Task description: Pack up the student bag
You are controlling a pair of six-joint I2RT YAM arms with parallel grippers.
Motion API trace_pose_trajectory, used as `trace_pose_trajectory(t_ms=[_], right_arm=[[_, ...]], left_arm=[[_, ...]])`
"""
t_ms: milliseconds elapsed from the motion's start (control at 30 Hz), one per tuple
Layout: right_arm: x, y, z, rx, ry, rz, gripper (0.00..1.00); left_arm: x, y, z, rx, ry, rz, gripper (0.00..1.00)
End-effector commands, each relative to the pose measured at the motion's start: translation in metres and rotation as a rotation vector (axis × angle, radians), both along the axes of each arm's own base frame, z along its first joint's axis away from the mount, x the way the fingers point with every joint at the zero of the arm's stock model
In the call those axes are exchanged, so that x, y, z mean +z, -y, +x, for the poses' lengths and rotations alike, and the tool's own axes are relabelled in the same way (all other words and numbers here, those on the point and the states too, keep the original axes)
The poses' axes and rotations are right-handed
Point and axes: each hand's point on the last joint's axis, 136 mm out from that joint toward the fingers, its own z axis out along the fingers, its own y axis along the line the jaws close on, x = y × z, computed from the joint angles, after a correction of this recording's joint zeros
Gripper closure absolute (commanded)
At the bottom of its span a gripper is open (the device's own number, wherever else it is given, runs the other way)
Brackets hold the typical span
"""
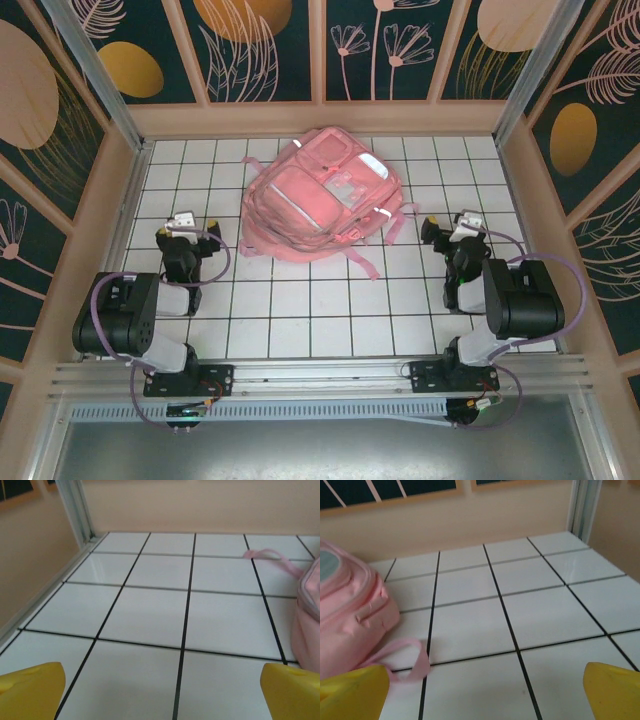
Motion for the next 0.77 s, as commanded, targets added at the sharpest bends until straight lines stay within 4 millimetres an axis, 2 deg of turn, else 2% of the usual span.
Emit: trace_pose_trajectory(t_ms=[0, 733], right_arm=[[0.0164, -0.0040, 0.0050, 0.026, 0.064, 0.013, 0.01], [0.0163, -0.0066, 0.0055, 0.035, 0.062, 0.008, 0.01]], left_arm=[[0.0347, 0.0112, 0.0073, -0.067, 0.149, -0.028, 0.01], [0.0357, 0.0069, 0.0072, -0.041, 0.150, -0.033, 0.01]])
